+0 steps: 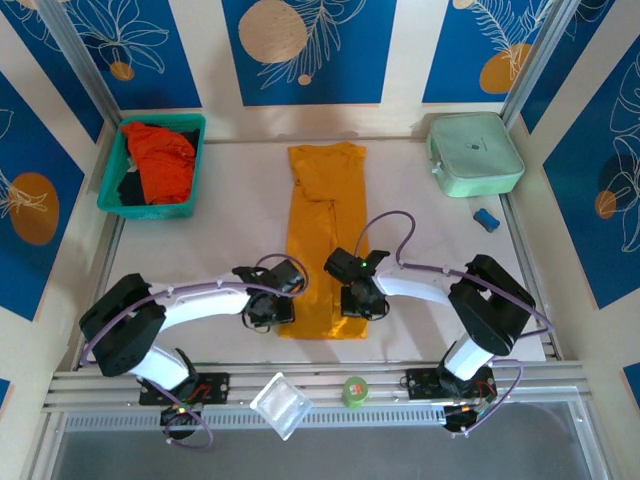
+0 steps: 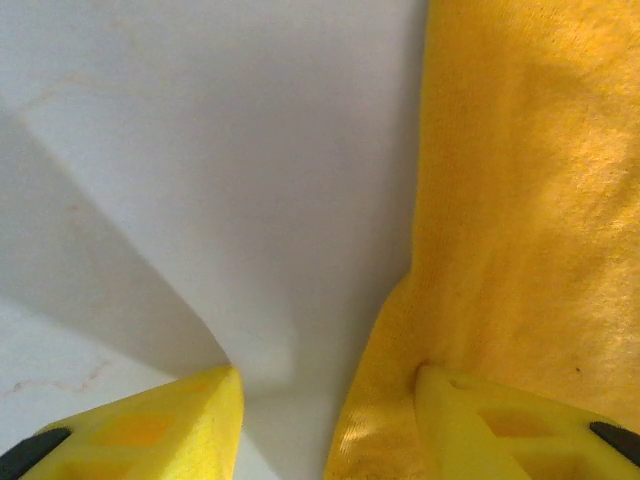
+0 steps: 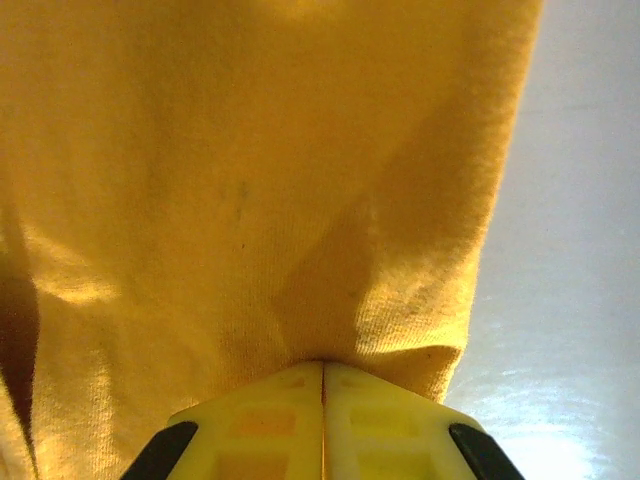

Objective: Fold and stack the t-shirts

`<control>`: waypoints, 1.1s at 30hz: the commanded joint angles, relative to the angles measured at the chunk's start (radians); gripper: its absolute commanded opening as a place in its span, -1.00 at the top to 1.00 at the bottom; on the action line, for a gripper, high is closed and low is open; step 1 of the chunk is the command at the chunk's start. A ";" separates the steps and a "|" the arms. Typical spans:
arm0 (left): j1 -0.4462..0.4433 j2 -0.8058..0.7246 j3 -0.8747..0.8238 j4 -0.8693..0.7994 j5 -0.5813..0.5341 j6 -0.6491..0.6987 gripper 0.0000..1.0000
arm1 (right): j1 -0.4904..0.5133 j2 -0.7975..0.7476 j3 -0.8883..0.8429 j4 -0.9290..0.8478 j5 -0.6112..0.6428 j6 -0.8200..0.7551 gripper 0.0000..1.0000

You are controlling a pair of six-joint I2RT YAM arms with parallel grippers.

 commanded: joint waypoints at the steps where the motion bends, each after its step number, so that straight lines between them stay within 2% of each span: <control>1: 0.005 -0.001 0.085 -0.091 -0.043 -0.002 -0.05 | -0.009 -0.052 0.042 0.004 0.006 -0.120 0.83; 5: 0.007 -0.031 0.289 -0.162 -0.196 0.158 -0.42 | -0.036 -0.230 0.126 -0.041 0.062 -0.338 0.59; 7: 0.007 -0.043 0.413 -0.188 -0.314 0.295 -0.66 | -0.062 -0.353 0.152 -0.032 0.052 -0.469 0.41; 9: 0.008 -0.065 0.510 -0.144 -0.417 0.491 -0.99 | -0.096 -0.492 0.168 -0.014 -0.008 -0.616 0.18; 11: 0.007 -0.097 0.546 -0.037 -0.466 0.709 -0.99 | -0.113 -0.605 0.166 -0.001 -0.051 -0.745 -0.27; 12: 0.008 -0.117 0.544 0.055 -0.460 0.838 -0.99 | -0.118 -0.654 0.163 -0.002 -0.070 -0.825 -0.40; 13: 0.008 -0.137 0.530 0.133 -0.454 0.942 -0.99 | -0.120 -0.688 0.150 -0.002 -0.103 -0.916 -0.44; 15: 0.008 -0.178 0.476 0.306 -0.399 1.161 -0.99 | -0.103 -0.761 0.117 -0.056 -0.182 -1.161 -0.38; 17: 0.009 -0.217 0.396 0.446 -0.314 1.385 -0.99 | -0.054 -0.812 0.090 -0.134 -0.149 -1.341 -0.38; 18: 0.008 -0.244 0.346 0.492 -0.232 1.515 -0.99 | -0.027 -0.835 0.069 -0.176 -0.115 -1.427 -0.42; 21: 0.008 -0.344 0.190 0.544 -0.046 1.828 -0.96 | 0.018 -0.863 0.024 -0.322 -0.039 -1.616 -0.46; 24: 0.008 -0.415 0.087 0.479 0.043 2.099 -0.76 | 0.044 -0.840 -0.027 -0.446 -0.007 -1.716 -0.51; 26: 0.007 -0.421 0.100 0.316 0.054 2.181 -0.64 | 0.060 -0.804 -0.073 -0.471 -0.002 -1.753 -0.52; 29: 0.003 -0.400 0.130 0.089 0.037 2.221 -0.61 | 0.092 -0.760 -0.151 -0.396 -0.005 -1.794 -0.52; 33: -0.020 -0.438 0.054 0.025 0.023 2.271 -0.62 | 0.145 -0.696 -0.205 -0.228 -0.036 -1.801 -0.46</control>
